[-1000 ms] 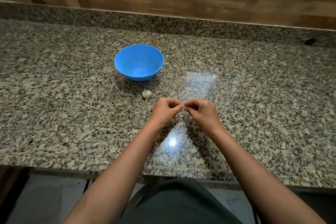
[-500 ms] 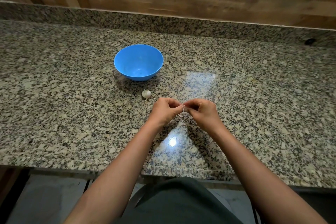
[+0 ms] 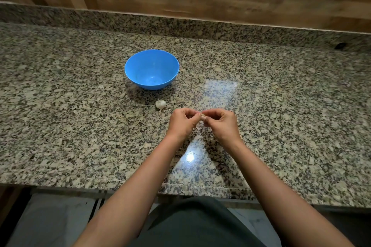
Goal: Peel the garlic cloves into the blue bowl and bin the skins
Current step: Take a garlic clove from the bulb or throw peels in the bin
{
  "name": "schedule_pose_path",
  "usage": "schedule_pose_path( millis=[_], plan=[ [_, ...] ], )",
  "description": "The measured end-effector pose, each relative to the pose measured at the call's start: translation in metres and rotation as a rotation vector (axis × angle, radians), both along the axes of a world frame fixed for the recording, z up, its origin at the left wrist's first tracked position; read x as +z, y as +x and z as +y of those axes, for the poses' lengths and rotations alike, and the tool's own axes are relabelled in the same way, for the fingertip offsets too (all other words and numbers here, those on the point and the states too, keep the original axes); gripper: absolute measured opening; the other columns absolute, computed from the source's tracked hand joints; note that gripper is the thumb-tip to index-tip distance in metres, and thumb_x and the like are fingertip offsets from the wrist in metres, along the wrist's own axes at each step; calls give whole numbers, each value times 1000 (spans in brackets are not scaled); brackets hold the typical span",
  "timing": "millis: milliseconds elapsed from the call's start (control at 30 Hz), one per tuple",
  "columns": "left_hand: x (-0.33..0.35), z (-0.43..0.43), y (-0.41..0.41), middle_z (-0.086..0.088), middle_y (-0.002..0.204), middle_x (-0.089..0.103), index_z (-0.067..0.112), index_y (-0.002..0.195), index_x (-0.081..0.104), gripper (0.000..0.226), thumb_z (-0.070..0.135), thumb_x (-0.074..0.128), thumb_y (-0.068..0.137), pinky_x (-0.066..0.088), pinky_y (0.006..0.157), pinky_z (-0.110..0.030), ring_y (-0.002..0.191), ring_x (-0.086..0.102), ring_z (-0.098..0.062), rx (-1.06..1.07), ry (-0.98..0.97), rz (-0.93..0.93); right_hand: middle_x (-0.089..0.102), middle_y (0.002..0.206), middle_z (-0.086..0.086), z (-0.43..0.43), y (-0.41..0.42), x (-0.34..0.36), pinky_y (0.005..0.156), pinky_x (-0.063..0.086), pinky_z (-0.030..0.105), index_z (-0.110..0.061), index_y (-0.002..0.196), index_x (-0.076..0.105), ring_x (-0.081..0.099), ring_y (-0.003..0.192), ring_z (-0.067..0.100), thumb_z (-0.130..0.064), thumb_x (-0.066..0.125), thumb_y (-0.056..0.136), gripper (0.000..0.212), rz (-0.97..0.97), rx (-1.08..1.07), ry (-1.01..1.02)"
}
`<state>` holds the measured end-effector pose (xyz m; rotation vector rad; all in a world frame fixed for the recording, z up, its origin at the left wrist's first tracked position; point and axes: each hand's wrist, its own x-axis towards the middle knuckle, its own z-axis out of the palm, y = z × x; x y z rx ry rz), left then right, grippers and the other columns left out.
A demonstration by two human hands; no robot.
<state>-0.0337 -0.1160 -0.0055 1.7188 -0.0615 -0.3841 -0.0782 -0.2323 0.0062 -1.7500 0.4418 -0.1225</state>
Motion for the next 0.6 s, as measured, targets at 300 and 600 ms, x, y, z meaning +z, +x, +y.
schedule_pose_path(
  millis=[300, 600],
  plan=[
    [-3, 1, 1, -2, 73, 62, 4, 85, 65, 9, 13, 65, 86, 46, 65, -29, 65, 54, -12, 17, 20, 39, 65, 83, 13, -3, 1, -3, 67, 55, 21, -1, 89, 65, 63, 72, 17, 7, 57, 85, 11, 15, -98, 459],
    [-7, 10, 2, -3, 96, 69, 15, 98, 70, 12, 15, 62, 88, 51, 80, -29, 81, 60, -13, -52, 219, -35, 65, 86, 16, -12, 0, -2, 69, 57, 23, 6, 92, 62, 64, 75, 20, 11, 55, 85, 11, 67, -130, 688]
  ],
)
